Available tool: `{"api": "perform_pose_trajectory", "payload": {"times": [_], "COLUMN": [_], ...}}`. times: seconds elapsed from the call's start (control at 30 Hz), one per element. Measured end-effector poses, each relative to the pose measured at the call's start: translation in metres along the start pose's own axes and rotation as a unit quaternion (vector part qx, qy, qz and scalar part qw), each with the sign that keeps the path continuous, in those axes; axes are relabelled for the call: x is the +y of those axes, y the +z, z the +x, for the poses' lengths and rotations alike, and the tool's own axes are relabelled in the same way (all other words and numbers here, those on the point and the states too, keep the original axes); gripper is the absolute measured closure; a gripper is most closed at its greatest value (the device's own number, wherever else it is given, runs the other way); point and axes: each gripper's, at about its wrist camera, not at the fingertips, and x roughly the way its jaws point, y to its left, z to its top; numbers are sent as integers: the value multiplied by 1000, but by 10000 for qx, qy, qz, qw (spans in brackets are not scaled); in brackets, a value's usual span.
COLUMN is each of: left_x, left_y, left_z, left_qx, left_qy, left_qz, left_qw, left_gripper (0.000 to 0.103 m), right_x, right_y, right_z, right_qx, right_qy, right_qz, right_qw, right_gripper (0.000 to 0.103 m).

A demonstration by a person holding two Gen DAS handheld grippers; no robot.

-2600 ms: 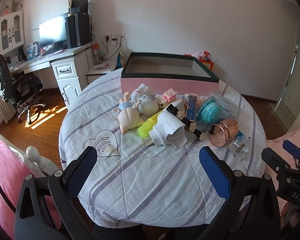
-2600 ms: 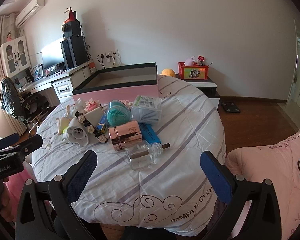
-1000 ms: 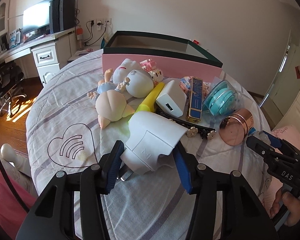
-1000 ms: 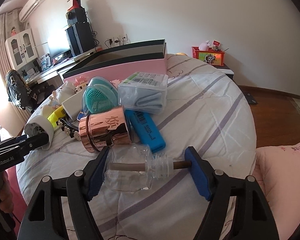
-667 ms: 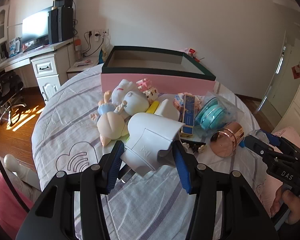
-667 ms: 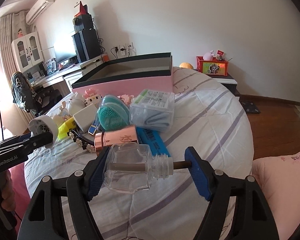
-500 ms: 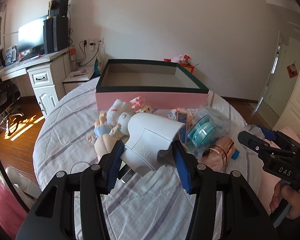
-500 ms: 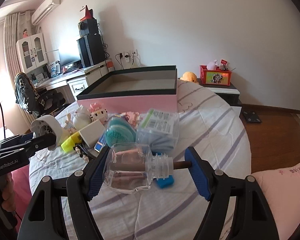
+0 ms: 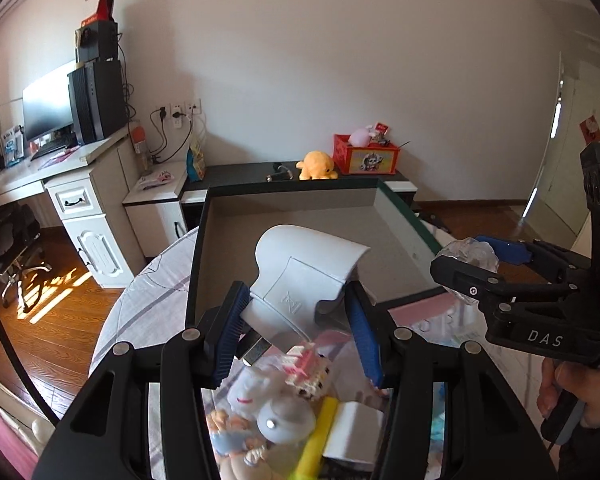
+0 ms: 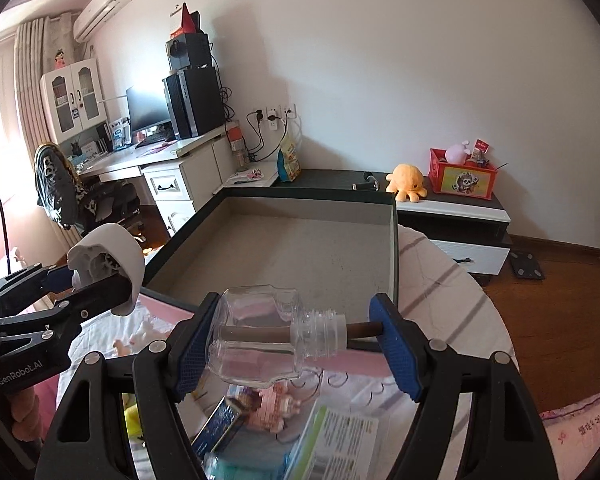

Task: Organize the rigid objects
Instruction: 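Carry both held items over the pink box and open both tools to drop them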

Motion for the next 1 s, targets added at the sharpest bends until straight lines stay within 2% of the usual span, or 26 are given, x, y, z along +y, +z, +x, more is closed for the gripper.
{"api": "perform_pose_trajectory", "payload": {"times": [0.13,0.3,0.47,0.53,0.57,0.67,0.73,0.9,1.0], "left_x": [11,11,9,11,11,12,10,6,2], "left_y": [16,13,2,1,0,0,-2,-15,-30], "left_z": [45,81,93,93,89,67,44,-33,-81], "left_qx": [347,746,926,922,878,652,380,-382,-863], "left_qy": [31,147,204,269,273,281,406,738,1063], "left_qz": [-95,-2,-1,-47,-56,-65,-9,-128,-158], "left_qw": [9993,9971,9955,9954,9958,9975,9985,9965,9904], "left_gripper": [52,52,51,47,44,24,19,3,0], "right_x": [-5,-9,-7,-5,-6,-10,-9,7,28], "right_y": [16,14,10,8,7,5,3,-2,-16], "right_z": [46,88,97,96,95,86,70,2,-50], "right_qx": [388,892,1047,1082,1109,1038,909,188,-301], "right_qy": [-20,-78,-115,-178,-230,-155,-151,-217,-345], "right_qz": [53,84,91,107,141,276,322,275,167], "right_qw": [9992,9959,9944,9939,9935,9941,9952,9992,9988], "right_gripper": [27,27,27,26,23,23,23,19,14]}}
